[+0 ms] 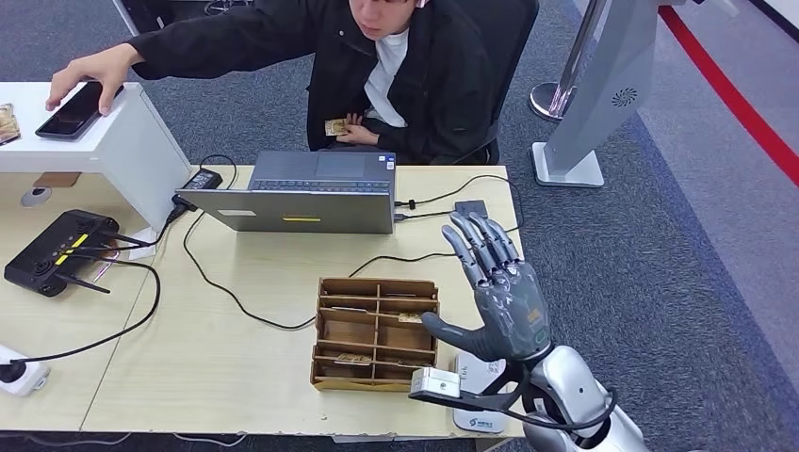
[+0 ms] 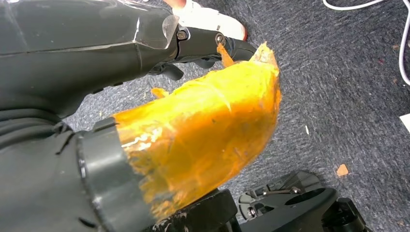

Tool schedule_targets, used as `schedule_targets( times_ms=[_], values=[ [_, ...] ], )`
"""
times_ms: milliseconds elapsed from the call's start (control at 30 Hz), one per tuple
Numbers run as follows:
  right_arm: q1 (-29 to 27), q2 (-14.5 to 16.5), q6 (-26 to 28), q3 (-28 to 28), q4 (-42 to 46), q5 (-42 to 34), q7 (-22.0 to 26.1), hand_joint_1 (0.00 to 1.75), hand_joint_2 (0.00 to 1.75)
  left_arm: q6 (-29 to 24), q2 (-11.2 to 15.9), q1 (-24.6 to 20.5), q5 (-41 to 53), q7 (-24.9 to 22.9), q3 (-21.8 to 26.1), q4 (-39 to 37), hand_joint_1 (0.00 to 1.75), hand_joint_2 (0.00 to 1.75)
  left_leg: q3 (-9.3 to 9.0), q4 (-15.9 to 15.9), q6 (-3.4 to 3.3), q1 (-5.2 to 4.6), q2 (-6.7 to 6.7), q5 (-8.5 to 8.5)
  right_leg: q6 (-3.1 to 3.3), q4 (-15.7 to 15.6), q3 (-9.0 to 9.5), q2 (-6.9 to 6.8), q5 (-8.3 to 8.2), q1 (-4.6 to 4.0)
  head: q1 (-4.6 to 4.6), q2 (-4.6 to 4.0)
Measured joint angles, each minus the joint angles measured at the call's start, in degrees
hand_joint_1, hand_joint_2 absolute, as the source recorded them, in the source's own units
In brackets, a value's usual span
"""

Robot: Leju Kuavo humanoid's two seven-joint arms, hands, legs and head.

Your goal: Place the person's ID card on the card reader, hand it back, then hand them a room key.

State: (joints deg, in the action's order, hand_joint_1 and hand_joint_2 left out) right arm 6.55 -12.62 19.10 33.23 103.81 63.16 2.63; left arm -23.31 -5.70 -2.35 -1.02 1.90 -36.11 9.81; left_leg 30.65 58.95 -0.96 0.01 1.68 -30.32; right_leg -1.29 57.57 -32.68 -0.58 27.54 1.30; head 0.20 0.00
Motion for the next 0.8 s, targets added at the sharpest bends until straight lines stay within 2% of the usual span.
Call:
schedule_targets(
  times_ms=[800],
  values=[
    [4.17, -0.74, -6.75, 8.21, -5.42, 0.73, -2.56, 0.0, 1.75, -0.13, -0.63, -0.53, 1.07, -1.66, -0.02, 0.0, 0.0, 0.0, 0.0, 0.0, 0.0, 0.0, 0.0, 0.0, 0.0, 0.0, 0.0, 0.0, 0.0, 0.0, 0.01, 0.0]
  ],
)
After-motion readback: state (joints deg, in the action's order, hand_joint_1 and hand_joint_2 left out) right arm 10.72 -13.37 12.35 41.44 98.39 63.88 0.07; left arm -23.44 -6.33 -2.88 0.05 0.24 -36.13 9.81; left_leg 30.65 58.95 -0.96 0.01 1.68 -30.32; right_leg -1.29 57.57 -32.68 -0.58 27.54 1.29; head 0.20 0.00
